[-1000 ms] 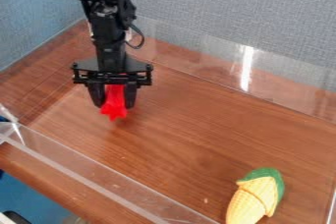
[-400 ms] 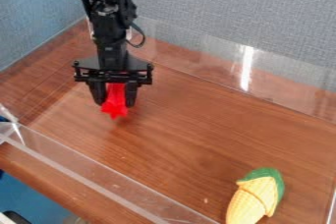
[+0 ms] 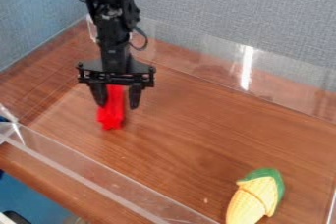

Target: Put the red object to the left side of the table

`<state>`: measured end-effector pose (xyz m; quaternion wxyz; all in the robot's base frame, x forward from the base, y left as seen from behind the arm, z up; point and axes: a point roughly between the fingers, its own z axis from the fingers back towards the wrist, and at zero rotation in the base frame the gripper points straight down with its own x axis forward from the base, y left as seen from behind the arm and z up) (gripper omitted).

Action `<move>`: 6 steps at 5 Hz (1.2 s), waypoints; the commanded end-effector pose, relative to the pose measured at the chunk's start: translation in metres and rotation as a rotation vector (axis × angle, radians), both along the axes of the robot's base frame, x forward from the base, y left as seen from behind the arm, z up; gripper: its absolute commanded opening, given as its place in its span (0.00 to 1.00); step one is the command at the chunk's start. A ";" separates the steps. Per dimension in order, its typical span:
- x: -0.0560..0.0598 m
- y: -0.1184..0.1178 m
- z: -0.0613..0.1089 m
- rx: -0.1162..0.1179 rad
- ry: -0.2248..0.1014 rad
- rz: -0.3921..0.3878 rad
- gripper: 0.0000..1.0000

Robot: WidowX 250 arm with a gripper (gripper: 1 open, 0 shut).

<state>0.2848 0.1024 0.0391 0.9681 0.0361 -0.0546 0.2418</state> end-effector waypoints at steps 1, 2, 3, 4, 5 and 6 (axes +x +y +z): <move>0.012 0.006 0.009 0.019 -0.043 0.002 1.00; 0.012 0.009 0.007 0.022 -0.038 0.001 0.00; 0.012 0.009 0.010 0.012 -0.036 0.002 1.00; 0.012 0.009 0.013 -0.001 -0.037 0.005 1.00; 0.014 0.009 0.019 -0.021 -0.045 0.010 1.00; 0.015 0.010 0.026 -0.039 -0.055 0.012 1.00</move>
